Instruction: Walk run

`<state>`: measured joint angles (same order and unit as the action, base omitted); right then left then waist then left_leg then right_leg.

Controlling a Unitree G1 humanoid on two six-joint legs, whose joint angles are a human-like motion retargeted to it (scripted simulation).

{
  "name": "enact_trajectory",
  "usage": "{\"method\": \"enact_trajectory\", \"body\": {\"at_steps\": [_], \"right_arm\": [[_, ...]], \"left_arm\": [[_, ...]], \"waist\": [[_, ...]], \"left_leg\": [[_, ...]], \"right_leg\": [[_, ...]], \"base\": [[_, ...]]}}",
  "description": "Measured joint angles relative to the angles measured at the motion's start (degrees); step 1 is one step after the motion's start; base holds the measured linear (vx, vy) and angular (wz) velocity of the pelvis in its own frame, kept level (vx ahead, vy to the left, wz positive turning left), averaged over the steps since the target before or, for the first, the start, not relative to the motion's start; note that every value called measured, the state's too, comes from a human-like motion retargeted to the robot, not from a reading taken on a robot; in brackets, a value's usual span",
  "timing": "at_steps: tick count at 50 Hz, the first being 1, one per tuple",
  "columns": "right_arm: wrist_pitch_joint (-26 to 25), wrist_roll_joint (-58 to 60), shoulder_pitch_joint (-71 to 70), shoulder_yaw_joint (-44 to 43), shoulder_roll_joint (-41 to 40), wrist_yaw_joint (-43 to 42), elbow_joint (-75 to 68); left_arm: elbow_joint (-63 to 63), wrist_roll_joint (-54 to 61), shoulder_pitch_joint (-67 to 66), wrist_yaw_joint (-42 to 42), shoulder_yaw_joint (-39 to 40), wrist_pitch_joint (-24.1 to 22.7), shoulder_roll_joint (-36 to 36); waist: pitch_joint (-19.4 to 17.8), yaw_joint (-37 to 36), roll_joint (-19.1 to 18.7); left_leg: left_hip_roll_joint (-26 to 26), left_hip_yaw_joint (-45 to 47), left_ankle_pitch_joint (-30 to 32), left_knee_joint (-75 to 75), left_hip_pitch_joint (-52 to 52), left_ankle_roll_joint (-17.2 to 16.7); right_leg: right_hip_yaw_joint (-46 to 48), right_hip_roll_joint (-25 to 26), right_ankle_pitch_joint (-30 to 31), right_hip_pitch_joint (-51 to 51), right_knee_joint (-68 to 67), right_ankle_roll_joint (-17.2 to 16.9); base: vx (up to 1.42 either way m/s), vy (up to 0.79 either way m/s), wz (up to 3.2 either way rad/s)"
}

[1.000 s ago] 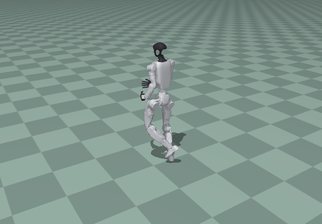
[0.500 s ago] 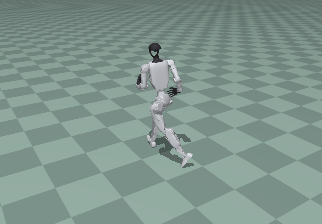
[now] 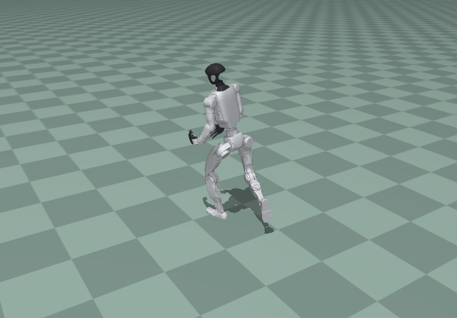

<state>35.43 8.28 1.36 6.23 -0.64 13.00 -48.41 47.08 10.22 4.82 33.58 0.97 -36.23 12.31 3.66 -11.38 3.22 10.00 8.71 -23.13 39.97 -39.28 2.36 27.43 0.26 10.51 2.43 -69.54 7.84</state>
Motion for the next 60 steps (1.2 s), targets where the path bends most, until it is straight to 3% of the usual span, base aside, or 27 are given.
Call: {"method": "enact_trajectory", "body": {"at_steps": [2, 4, 7, 10, 12, 15, 17, 20, 22, 25, 27, 29, 32, 33, 36, 39, 40, 42, 45, 47, 50, 52, 53, 55, 56, 58, 60], "right_arm": [[0.5, 4.21, 8.74, 3.76, 1.47, -4.98, -3.47], [1.36, 1.68, 13.59, 2.36, 3.69, 2.07, -2.16], [7.62, -5.15, 19.96, -3.37, 7.69, 6.14, 2.44], [16.23, -9.39, 24.46, -6.45, 10.13, 1.99, 7.45], [16.91, -8.31, 22.06, -6.08, 11.34, 0.55, 9.16], [14.81, -7.58, 12.16, -4.48, 9.43, 1.77, 7.04], [14.31, -9.09, 4.07, -2.38, 7.03, 4.47, 5.71], [9.15, -7.66, -1.98, -1.95, 2.67, 6.94, 5.81], [2.92, -9.44, -3.19, 0.13, -0.42, 6.75, 9.29], [-1.75, -11.87, -3.27, 1.95, -2.44, 9.78, 17.37], [-2.2, -11.58, -4.28, 3.47, -1.52, 12.29, 20.93], [-4.26, -8.64, -4.66, 4.34, -0.06, 13.73, 23.28], [-6.13, -2.35, -2.81, 0.85, 0.46, 11.74, 20.93], [-5.66, -2.29, -1.23, -0.02, 0.28, 10.95, 18.51], [-5.09, -3.91, 6.04, -1.59, -0.9, 11.71, 7.6], [-4.23, -13.72, 14.24, -0.3, 0.49, 17.46, 4.16], [-1.98, -17.37, 15.52, -0.67, 2.09, 19.59, 4.48], [4.78, -21.1, 18.94, -2.99, 5.93, 19.87, 7.26], [12.07, -20.51, 23.25, -6.62, 9.89, 13.11, 11.18], [12.15, -18.94, 19.57, -7.8, 10.88, 10.3, 11.37], [9.06, -21.86, 6.98, -6.2, 7.62, 12.96, 5.44], [7.64, -27.08, -1.38, -3.08, 6.76, 17.55, 3.02], [6.81, -27.82, -5.09, -0.53, 6.7, 19.51, 3.0], [3.16, -27.1, -7.51, 4.21, 7.53, 22.25, 3.98], [0.57, -26.18, -9.43, 6.23, 7.86, 21.83, 5.76], [-5.8, -21.54, -12.38, 5.79, 8.73, 23.65, 11.03], [-10.5, -13.91, -13.63, 5.88, 8.8, 24.68, 16.96]], "left_arm": [[-2.67, 14.92, 2.38, 10.96, -6.43, 11.61, -1.11], [-12.11, 16.34, 4.27, 16.19, -7.42, 15.77, 1.36], [-26.37, 7.35, 2.91, 13.03, -5.75, 11.92, 8.37], [-32.58, 2.04, 0.42, 4.1, -5.61, 7.64, 6.93], [-32.58, 0.25, -1.83, 3.46, -4.36, 8.21, 5.85], [-28.63, -4.44, -6.15, 2.64, -1.38, 7.25, 4.99], [-24.25, -9.66, -10.31, 1.51, 1.74, 4.28, 3.39], [-14.47, -17.3, -18.6, 2.21, 5.97, 0.46, -1.21], [-8.25, -13.77, -20.63, 5.6, 5.84, 0.93, -4.2], [-8.38, -7.27, -23.79, 7.9, 8.16, -3.28, -3.64], [-12.53, -7.69, -25.79, 4.11, 8.16, -7.49, 2.03], [-15.27, -9.55, -24.51, -0.08, 7.54, -9.26, 5.73], [-13.81, -12.15, -16.61, -2.78, 5.25, -8.58, 6.99], [-13.2, -12.18, -13.33, -2.3, 4.12, -8.06, 7.16], [-11.42, -10.99, -5.62, -0.26, 1.31, -6.02, 7.46], [-12.22, -7.92, -1.92, 4.14, 1.56, -1.42, 4.85], [-14.39, -6.65, -1.33, 5.09, 2.3, 0.1, 4.79], [-20.43, -7.06, -1.67, 3.3, 1.29, 1.33, 5.38], [-27.27, -8.76, -1.96, 1.02, -1.44, 1.76, 4.43], [-32.55, -8.51, -3.53, -1.15, -2.25, 4.0, 6.23], [-30.38, -10.03, -8.32, -0.39, 2.9, 6.91, 2.15], [-23.23, -10.5, -12.26, 3.11, 6.85, 7.47, -3.74], [-18.05, -12.29, -13.24, 4.17, 9.94, 6.2, -6.66], [-6.99, -16.21, -20.51, 0.97, 11.15, 1.72, -6.1], [-3.78, -16.4, -22.15, 0.71, 9.37, 0.83, -4.78], [-0.25, -16.34, -23.68, 0.95, 8.99, -1.43, -2.7], [-1.71, -15.52, -25.06, -1.25, 11.26, -4.7, -0.96]], "waist": [[3.76, 12.18, -2.4], [10.51, 24.0, -3.03], [12.08, 34.32, -4.77], [10.04, 39.29, -5.41], [9.11, 40.3, -2.36], [9.44, 37.96, 3.96], [8.29, 32.72, 7.54], [7.91, 23.08, 11.45], [9.06, 12.44, 10.77], [6.93, 0.35, 6.31], [4.57, -5.21, 6.42], [3.79, -8.85, 6.2], [4.17, -6.73, 1.54], [2.85, -5.2, -1.5], [0.76, 2.63, -3.77], [8.31, 19.85, -4.48], [10.94, 26.01, -3.45], [10.77, 34.09, -4.11], [9.31, 40.45, -6.77], [8.72, 41.89, -4.08], [8.64, 39.01, 4.27], [5.97, 34.23, 9.15], [5.97, 29.72, 11.61], [7.55, 24.88, 13.66], [8.71, 18.14, 12.79], [8.86, 6.85, 8.34], [7.27, -1.94, 7.91]], "left_leg": [[-1.37, 3.67, -6.94, -2.38, 11.05, 1.56], [-9.6, 4.7, -3.97, -11.13, 15.68, 1.37], [-12.83, 7.62, 18.31, -24.43, 31.8, -3.31], [-11.71, 12.42, 41.31, -29.74, 43.82, -6.53], [-15.05, 15.6, 40.92, -27.4, 48.65, -4.14], [-18.61, 25.4, 35.63, -17.54, 51.29, 1.7], [-18.91, 29.18, 30.49, -3.81, 47.29, 6.22], [-19.16, 27.23, 21.85, 11.82, 32.83, 9.83], [-15.1, 26.7, 16.5, 12.37, 19.42, 6.86], [-7.19, 21.29, 11.7, 3.33, 6.64, 0.95], [-7.74, 18.33, 12.13, -11.68, 3.15, -2.98], [-7.04, 13.82, 11.01, -23.24, 0.39, -5.24], [-3.76, 7.29, 12.12, -24.89, -2.15, -5.16], [-3.39, 5.53, 17.95, -21.34, -0.59, -0.51], [2.69, 2.85, -5.06, 1.74, 2.41, 6.43], [-5.77, 4.34, -8.09, -6.78, 13.38, 6.48], [-8.28, 9.48, -5.3, -12.26, 17.8, 5.52], [-12.14, 10.24, 13.07, -23.54, 30.27, 0.57], [-10.26, 11.0, 39.42, -29.72, 42.15, -4.97], [-14.18, 15.44, 41.04, -27.76, 47.44, -0.84], [-18.01, 30.52, 37.86, -18.93, 52.52, 4.66], [-18.54, 31.47, 32.26, -3.0, 49.34, 7.39], [-21.79, 31.31, 29.83, 2.36, 44.2, 8.87], [-16.99, 28.93, 20.72, 18.68, 31.31, 12.52], [-13.99, 27.29, 18.66, 21.04, 22.01, 10.64], [-9.27, 21.11, 15.3, 20.08, 7.29, 7.33], [-8.91, 16.21, 15.63, 9.24, -1.14, 3.04]], "right_leg": [[2.13, -4.79, -6.72, 15.45, -13.45, -0.14], [1.66, -13.15, -14.02, 33.78, -14.03, -2.17], [7.75, -23.62, -21.23, 43.68, 2.24, 0.53], [7.65, -19.52, -24.82, 43.92, 33.4, -2.72], [-1.62, -15.99, -25.53, 43.73, 45.79, -4.32], [-6.2, -19.68, -21.83, 40.77, 46.94, -4.24], [-14.13, -18.7, -37.59, 38.95, 33.91, 0.22], [-13.43, -26.21, -45.36, 27.92, 28.89, -8.38], [-7.98, -20.62, -42.11, 16.84, 38.68, -11.0], [-3.02, -7.13, -15.06, -3.8, 58.67, -13.16], [-5.04, -5.41, 6.1, -10.35, 62.62, -15.54], [-4.44, -2.98, 11.78, -14.66, 60.95, -13.81], [3.55, 2.28, 9.46, -17.08, 48.91, -7.71], [3.62, 4.4, 8.22, -16.54, 40.7, -5.82], [1.89, 2.78, -0.51, -1.65, 8.74, -2.94], [2.47, -8.17, -12.68, 25.29, -8.32, -3.3], [1.66, -14.0, -16.35, 33.72, -9.32, -3.02], [4.73, -20.17, -21.66, 40.48, -0.21, -1.43], [7.59, -19.31, -25.51, 43.68, 27.38, -2.36], [-2.25, -16.37, -27.03, 44.57, 42.79, -3.83], [-11.08, -18.6, -26.77, 42.76, 46.4, -6.09], [-19.2, -18.95, -29.74, 37.87, 37.82, -1.14], [-18.14, -23.7, -35.54, 37.44, 30.74, -2.51], [-16.06, -27.08, -43.09, 28.5, 27.8, -6.75], [-15.35, -22.3, -42.13, 23.22, 33.53, -8.32], [-6.8, -11.04, -32.39, 8.6, 48.9, -9.06], [-8.21, -5.76, -12.84, -2.24, 58.84, -11.76]], "base": [[3.51, -0.35, 1.17], [2.32, -0.51, 1.44], [2.16, -0.66, 1.32], [2.43, -0.95, 0.73], [2.2, -0.95, -0.38], [2.53, -0.88, -0.95], [2.5, -0.58, -1.3], [2.97, -0.66, -0.26], [2.55, -0.65, -0.72], [2.55, -0.58, -1.45], [2.72, -0.61, -1.25], [2.1, -0.53, -0.75], [1.54, -0.44, 0.83], [0.64, -0.27, 0.81], [0.63, -0.11, -0.01], [2.56, -0.43, 0.77], [2.81, -0.7, 1.29], [2.32, -0.64, 1.46], [2.48, -0.82, 1.19], [2.06, -0.81, 0.1], [2.61, -0.99, -0.9], [2.92, -0.78, -1.19], [2.22, -0.42, -0.89], [3.03, -0.74, 0.25], [3.6, -1.02, -0.06], [2.93, -0.75, -1.13], [2.66, -0.59, -1.71]]}}
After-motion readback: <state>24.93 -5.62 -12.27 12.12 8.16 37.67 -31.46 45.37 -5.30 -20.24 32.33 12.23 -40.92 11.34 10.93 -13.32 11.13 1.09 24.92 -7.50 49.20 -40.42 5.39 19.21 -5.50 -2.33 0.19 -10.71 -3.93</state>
